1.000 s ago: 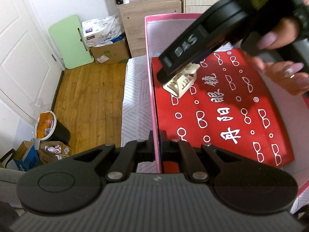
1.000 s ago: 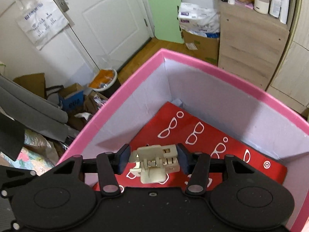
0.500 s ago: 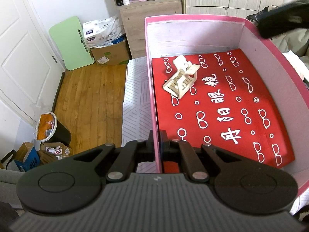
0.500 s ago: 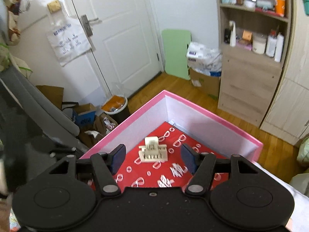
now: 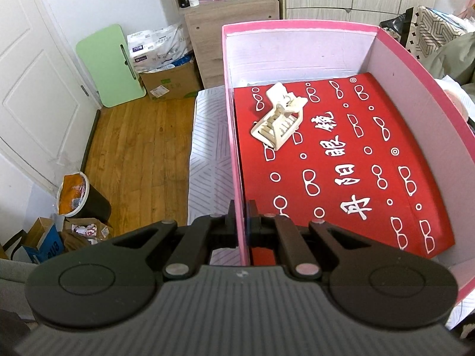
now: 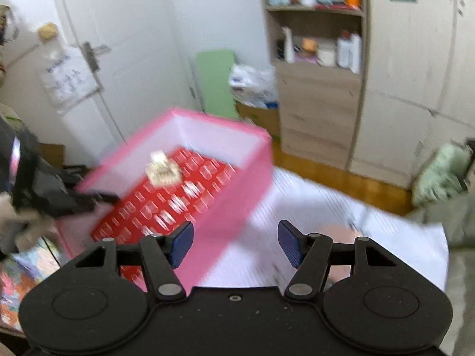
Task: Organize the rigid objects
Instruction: 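Move the right gripper back and grasp the white charger cube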
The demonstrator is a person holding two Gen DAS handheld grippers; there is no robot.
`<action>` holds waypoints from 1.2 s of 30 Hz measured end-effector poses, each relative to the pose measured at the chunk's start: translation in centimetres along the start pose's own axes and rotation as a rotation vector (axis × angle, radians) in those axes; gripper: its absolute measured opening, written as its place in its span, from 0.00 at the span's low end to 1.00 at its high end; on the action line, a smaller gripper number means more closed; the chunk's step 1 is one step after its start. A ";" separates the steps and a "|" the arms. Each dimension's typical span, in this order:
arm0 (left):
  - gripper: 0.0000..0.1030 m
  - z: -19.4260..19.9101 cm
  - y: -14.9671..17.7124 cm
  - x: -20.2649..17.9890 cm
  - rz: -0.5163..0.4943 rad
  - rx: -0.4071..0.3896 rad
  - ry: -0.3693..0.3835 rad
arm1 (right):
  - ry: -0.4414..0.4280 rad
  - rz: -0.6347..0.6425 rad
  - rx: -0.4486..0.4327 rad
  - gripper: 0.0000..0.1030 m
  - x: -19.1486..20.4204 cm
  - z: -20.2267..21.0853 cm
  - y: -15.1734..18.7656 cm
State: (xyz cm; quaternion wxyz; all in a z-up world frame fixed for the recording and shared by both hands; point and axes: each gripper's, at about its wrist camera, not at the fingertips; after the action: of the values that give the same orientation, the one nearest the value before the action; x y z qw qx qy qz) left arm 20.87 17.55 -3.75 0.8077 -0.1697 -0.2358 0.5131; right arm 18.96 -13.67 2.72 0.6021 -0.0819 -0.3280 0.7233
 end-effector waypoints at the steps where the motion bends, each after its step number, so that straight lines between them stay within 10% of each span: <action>1: 0.04 0.0 0.0 0.0 0.002 0.001 0.001 | 0.017 0.004 0.016 0.66 -0.5 -0.6 0.9; 13: 0.04 -0.6 -0.3 0.2 0.006 0.044 0.025 | 0.166 0.088 0.030 0.66 0.0 -4.9 7.2; 36: 0.06 -1.1 -0.5 0.6 0.027 0.080 0.063 | 0.210 -0.024 0.109 0.50 -0.2 -7.0 6.3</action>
State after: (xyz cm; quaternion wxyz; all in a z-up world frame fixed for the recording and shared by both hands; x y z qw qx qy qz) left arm 22.05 17.84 -4.25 0.8139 -0.1564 -0.1870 0.5273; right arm 17.48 -11.56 -6.37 0.6454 -0.1204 -0.2243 0.7202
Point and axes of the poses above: each gripper's, at about its wrist camera, not at the fingertips, and z roughly against the way its jaws point, x to its left, y to its underside, and after that the axes turned 12 degrees about -z, right-handed
